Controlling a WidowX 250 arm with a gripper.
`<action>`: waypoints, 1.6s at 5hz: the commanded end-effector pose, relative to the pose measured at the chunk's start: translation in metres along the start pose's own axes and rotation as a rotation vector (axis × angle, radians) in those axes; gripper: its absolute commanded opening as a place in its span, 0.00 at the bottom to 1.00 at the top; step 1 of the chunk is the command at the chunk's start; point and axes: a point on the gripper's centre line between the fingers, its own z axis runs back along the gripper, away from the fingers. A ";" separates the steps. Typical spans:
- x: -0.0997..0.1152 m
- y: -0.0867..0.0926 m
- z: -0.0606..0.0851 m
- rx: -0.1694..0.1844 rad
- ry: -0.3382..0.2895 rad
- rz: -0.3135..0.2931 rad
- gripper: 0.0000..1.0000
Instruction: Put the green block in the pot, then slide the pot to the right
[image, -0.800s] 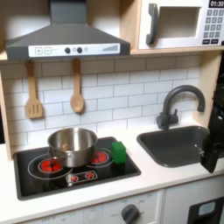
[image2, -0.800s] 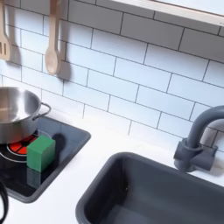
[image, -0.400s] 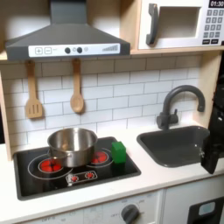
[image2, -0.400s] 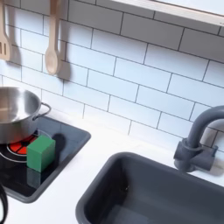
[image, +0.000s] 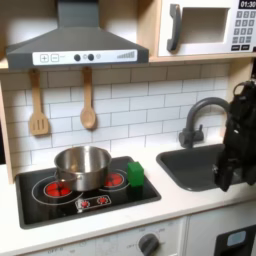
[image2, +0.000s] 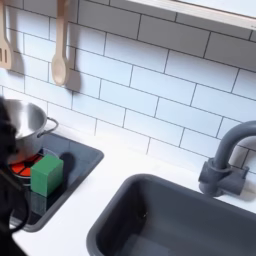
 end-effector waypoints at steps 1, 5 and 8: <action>0.037 0.014 -0.010 0.026 -0.009 0.010 1.00; 0.100 0.043 -0.019 0.058 -0.037 0.033 1.00; 0.142 0.059 -0.024 0.075 -0.048 0.046 1.00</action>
